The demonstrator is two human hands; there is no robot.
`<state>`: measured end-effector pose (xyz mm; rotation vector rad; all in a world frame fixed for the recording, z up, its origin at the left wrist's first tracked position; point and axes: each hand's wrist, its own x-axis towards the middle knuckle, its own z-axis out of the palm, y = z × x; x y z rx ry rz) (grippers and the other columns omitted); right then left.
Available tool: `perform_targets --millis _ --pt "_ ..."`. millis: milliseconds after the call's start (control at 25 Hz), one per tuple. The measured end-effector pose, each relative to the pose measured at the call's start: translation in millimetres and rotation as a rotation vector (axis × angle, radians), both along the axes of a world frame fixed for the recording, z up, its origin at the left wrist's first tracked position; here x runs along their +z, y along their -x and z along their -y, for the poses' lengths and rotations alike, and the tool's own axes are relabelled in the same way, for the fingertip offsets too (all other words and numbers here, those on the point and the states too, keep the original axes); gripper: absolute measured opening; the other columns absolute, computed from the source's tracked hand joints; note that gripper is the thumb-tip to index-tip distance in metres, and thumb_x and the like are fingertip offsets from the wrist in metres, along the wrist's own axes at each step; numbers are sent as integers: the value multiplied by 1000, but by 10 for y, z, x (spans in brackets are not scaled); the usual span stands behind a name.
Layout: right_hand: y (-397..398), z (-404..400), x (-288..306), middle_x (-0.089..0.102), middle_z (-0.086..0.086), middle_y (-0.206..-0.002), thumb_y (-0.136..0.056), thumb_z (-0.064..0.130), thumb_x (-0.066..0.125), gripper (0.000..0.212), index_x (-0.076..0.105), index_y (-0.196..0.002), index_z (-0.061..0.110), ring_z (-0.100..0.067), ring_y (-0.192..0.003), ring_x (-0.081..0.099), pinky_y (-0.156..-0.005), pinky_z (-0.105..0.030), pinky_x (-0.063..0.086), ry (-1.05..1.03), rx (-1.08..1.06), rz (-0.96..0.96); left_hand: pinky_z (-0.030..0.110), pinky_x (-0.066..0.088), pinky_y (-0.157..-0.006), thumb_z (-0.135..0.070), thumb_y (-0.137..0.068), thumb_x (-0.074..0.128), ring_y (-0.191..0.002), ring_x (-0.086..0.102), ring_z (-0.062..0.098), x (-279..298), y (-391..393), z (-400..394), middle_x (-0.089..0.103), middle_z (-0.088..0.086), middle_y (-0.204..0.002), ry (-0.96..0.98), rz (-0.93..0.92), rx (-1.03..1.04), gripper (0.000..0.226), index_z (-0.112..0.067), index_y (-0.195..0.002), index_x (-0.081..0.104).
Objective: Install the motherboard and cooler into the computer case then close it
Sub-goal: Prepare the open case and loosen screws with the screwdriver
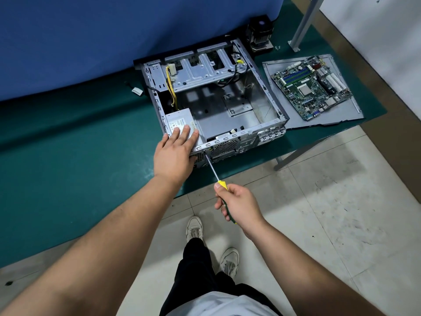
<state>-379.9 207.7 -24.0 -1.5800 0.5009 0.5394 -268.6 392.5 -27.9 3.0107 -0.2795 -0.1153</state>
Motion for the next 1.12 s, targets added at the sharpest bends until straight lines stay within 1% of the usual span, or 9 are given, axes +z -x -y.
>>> perform_targets --millis 120,240,360,480,600,760,960,1040,1120 --pt "56 122 9 65 1 -63 -95 51 63 25 66 -76 34 -13 -49 53 -46 -27 44 83 107 50 44 17 -124 -51 -100 49 -156 18 24 37 15 -42 20 -5 -170 54 -40 -9 68 -36 -161 24" --pt "-194 261 162 62 2 -64 -93 53 61 23 64 -76 37 -15 -51 54 -47 -28 45 105 116 83 44 28 -114 -57 -98 35 -150 28 22 106 -58 -150 29 -9 -166 66 -60 -50 63 -40 -158 32" --pt "-840 428 386 56 1 -65 -101 42 59 23 55 -81 29 -14 -51 54 -47 -29 46 235 67 159 42 35 -98 -61 -96 30 -124 48 22 226 -311 -212 56 -6 -135 103 -14 -117 55 -38 -138 57" --pt "-1473 713 658 54 0 -61 -95 41 68 25 55 -85 22 -16 -50 53 -47 -26 44 405 64 184 40 35 -99 -50 -102 37 -116 55 18 309 -807 -113 62 -12 -117 90 30 -169 42 -36 -130 63" --pt "-2024 1089 899 51 -6 -56 -91 47 72 47 47 -67 15 -23 -52 51 -55 -30 38 544 32 206 40 39 -101 -42 -103 43 -123 53 19 367 -1445 250 61 -10 -128 144 33 -215 38 -34 -137 59" --pt "-2699 1559 951 61 -5 -58 -96 44 66 41 58 -70 13 -23 -52 62 -53 -30 48 474 -44 162 44 38 -111 -44 -99 47 -140 41 24 337 -2327 825 47 -2 -152 180 25 -250 47 -34 -145 48" --pt "-3642 2176 545 73 -5 -79 -98 27 66 18 70 -87 13 -17 -59 68 -55 -32 51 444 -66 89 46 7 -127 -63 -99 37 -158 9 17 138 -3334 1390 20 -10 -170 168 13 -215 55 -44 -150 42" --pt "-4073 2392 329 77 -4 -83 -97 28 68 13 71 -93 16 -25 -73 75 -65 -38 57 491 -73 73 51 -4 -126 -71 -96 27 -158 1 14 27 -3556 1502 12 -16 -170 152 19 -180 57 -51 -148 42" --pt "-4523 2545 125 78 -6 -84 -95 30 70 14 73 -95 16 -28 -85 77 -79 -44 60 539 -97 80 54 -7 -124 -73 -95 22 -158 -1 11 -92 -3626 1522 10 -21 -169 183 27 -157 56 -55 -143 45"
